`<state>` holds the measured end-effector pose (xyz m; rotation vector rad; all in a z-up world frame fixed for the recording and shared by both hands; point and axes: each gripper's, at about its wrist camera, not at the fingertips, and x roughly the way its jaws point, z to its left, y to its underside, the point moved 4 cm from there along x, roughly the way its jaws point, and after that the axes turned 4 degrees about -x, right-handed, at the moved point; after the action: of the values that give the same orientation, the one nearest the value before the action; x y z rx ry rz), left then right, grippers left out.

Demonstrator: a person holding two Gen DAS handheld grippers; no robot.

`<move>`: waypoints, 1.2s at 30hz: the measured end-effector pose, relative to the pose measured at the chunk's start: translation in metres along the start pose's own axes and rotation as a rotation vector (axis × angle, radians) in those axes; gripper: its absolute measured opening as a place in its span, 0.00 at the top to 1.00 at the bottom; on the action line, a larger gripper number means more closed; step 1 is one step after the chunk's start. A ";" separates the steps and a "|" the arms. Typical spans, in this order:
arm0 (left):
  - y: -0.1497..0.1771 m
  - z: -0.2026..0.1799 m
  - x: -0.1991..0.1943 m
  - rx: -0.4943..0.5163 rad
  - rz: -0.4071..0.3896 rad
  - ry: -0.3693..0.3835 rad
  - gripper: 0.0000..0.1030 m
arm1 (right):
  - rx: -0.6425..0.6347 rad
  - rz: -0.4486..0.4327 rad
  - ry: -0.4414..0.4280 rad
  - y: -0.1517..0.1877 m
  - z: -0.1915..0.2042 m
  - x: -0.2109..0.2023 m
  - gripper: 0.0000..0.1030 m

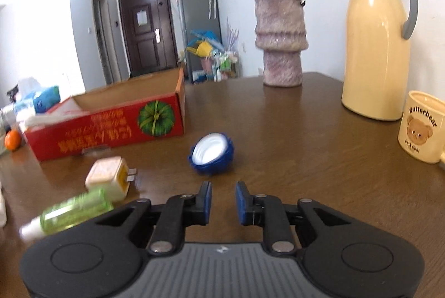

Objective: Organize rigid objects
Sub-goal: 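Lift the blue cap with the right gripper and turn it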

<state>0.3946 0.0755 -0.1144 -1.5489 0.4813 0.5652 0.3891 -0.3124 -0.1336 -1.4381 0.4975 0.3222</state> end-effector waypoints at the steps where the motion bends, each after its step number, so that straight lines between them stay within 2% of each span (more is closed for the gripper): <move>1: 0.000 0.000 0.000 -0.001 0.000 0.000 0.00 | 0.002 -0.010 0.010 -0.004 -0.001 0.004 0.80; 2: 0.000 0.000 0.000 -0.002 -0.001 0.001 0.00 | 0.007 -0.017 0.015 -0.008 -0.001 0.007 0.78; 3: 0.000 0.000 0.000 -0.002 -0.002 0.001 0.00 | 0.013 -0.022 0.011 -0.012 -0.002 0.012 0.70; 4: 0.000 0.000 0.000 -0.001 -0.001 0.000 0.00 | 0.010 -0.024 0.003 -0.015 -0.001 0.017 0.56; 6: 0.000 0.000 0.000 0.001 -0.001 0.001 0.00 | -0.014 -0.033 0.006 -0.020 0.002 0.026 0.41; 11: 0.000 -0.001 -0.001 0.006 -0.005 0.006 0.00 | -0.117 -0.012 0.035 -0.027 0.020 0.052 0.40; 15: 0.001 -0.002 0.001 0.010 0.001 0.005 0.00 | -0.119 0.037 0.013 -0.032 0.024 0.073 0.47; 16: 0.001 -0.002 0.001 0.010 0.002 0.005 0.00 | -0.128 0.054 0.024 -0.032 0.025 0.077 0.56; 18: 0.000 -0.002 0.001 0.010 0.001 0.007 0.00 | -0.140 0.068 0.024 -0.030 0.026 0.078 0.65; 19: 0.000 -0.002 0.001 0.010 0.000 0.008 0.00 | -0.146 0.069 0.026 -0.029 0.027 0.076 0.79; 20: 0.000 -0.002 0.001 0.010 -0.001 0.010 0.00 | -0.147 0.071 0.028 -0.028 0.027 0.075 0.84; 27: 0.000 -0.002 -0.001 0.009 -0.005 0.012 0.00 | -0.114 0.047 0.001 -0.023 0.022 0.061 0.86; 32: -0.001 -0.002 -0.004 0.009 -0.011 0.018 0.00 | -0.062 0.042 -0.080 -0.019 0.024 0.043 0.86; 36: -0.001 -0.003 -0.004 0.011 -0.012 0.018 0.00 | -0.074 0.038 -0.114 -0.011 0.031 0.030 0.86</move>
<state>0.3920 0.0728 -0.1113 -1.5463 0.4881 0.5391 0.4248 -0.2854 -0.1374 -1.4735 0.4243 0.4546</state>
